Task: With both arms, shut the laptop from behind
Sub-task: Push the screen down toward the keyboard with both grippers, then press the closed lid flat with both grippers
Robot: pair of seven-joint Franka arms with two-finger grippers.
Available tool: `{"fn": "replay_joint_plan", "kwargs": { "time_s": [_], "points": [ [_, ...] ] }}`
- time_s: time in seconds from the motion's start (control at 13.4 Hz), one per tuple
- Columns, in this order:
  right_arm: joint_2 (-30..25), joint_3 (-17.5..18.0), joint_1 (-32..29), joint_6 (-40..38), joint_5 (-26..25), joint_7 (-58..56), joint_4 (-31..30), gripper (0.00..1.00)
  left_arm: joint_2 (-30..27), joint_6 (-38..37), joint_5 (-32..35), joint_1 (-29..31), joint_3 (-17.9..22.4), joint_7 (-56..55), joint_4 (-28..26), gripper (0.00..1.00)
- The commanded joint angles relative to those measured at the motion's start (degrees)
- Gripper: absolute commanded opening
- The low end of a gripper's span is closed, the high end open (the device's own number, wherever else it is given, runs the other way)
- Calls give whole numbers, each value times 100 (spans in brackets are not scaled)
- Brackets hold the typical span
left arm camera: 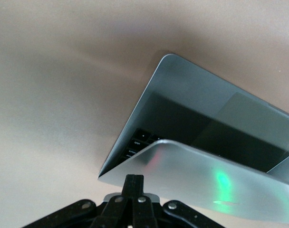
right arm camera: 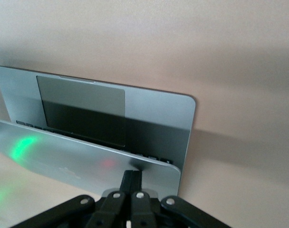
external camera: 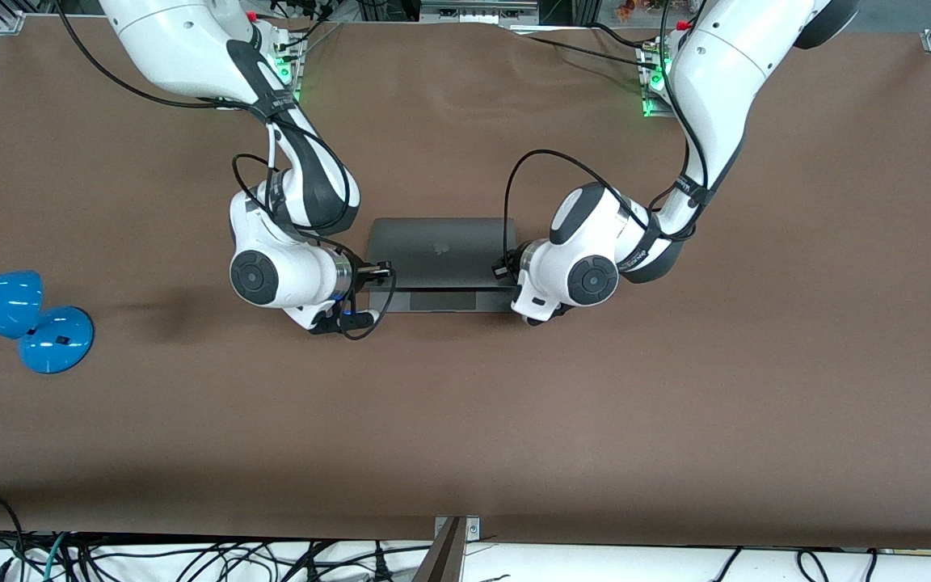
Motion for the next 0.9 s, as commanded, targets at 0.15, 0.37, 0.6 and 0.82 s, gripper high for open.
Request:
{"fn": "replay_joint_plan", "kwargs": {
  "time_s": [0.15, 0.37, 0.6, 0.82],
  "points": [
    [319, -70, -4, 108, 78, -248, 328, 3, 283, 207, 159, -87, 64, 86, 236, 0],
    [433, -70, 5, 320, 78, -441, 328, 3, 363, 294, 281, -87, 90, 86, 245, 0],
    [583, -70, 13, 591, 78, -520, 328, 3, 468, 435, 352, -95, 90, 95, 254, 0],
    [697, -70, 22, 838, 87, -573, 328, 3, 556, 444, 379, -95, 99, 95, 306, 0]
  ]
}}
